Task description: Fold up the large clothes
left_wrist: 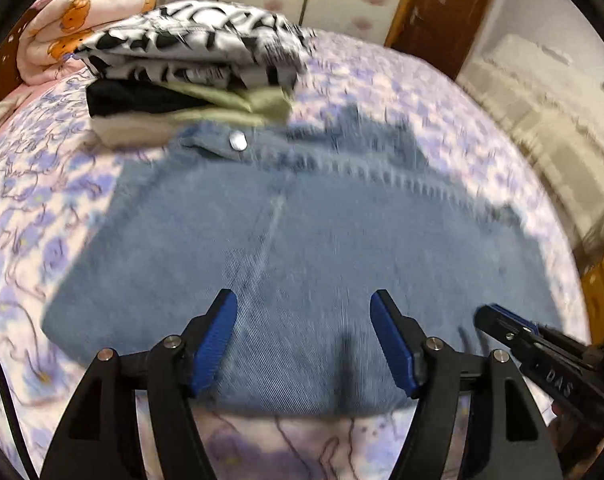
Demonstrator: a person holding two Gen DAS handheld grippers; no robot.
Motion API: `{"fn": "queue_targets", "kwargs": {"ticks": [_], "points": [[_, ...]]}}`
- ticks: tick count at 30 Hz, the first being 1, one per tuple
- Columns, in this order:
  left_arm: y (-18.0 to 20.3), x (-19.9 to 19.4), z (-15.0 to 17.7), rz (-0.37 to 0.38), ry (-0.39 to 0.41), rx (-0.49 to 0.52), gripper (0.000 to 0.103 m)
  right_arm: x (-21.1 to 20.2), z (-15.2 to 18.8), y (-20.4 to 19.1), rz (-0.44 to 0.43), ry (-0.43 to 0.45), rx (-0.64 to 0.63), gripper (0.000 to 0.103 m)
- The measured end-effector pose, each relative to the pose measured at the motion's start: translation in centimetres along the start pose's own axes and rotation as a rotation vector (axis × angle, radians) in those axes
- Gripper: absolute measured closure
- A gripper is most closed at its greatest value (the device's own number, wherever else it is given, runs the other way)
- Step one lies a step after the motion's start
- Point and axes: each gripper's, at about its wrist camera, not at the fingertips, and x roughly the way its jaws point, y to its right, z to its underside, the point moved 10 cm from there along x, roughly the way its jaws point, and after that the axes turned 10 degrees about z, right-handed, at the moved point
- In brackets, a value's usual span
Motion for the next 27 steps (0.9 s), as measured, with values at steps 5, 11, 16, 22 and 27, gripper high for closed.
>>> {"fn": "queue_targets", "kwargs": {"ticks": [5,11,16,22,27], "points": [[-2.4,1.2,3.0,-0.082,-0.029,-0.006,0.035,1.2,2.3,1.3,0.023,-0.014,-0.038,0.090],[-9.0,-1.7,3.4,-0.152,0.009,-0.089,0.035,0.1,2.4,11.2,0.251,0.015,0.007,0.088],[-10.4,-2.9,3.7,-0.147,0.033,-0.083,0.036,-0.9,3.9,19.2,0.342,-0.003,0.128,0.088],[-10.6,-4.1,3.6,-0.178,0.069,-0.104,0.036,-2.1,5.1,20.6,0.387,0.006,0.138,0.088],[-12.8,-4.4,4.2,-0.252,0.061,-0.149,0.034,-2.0,5.3,20.5,0.440,-0.034,0.150,0.087]]}}
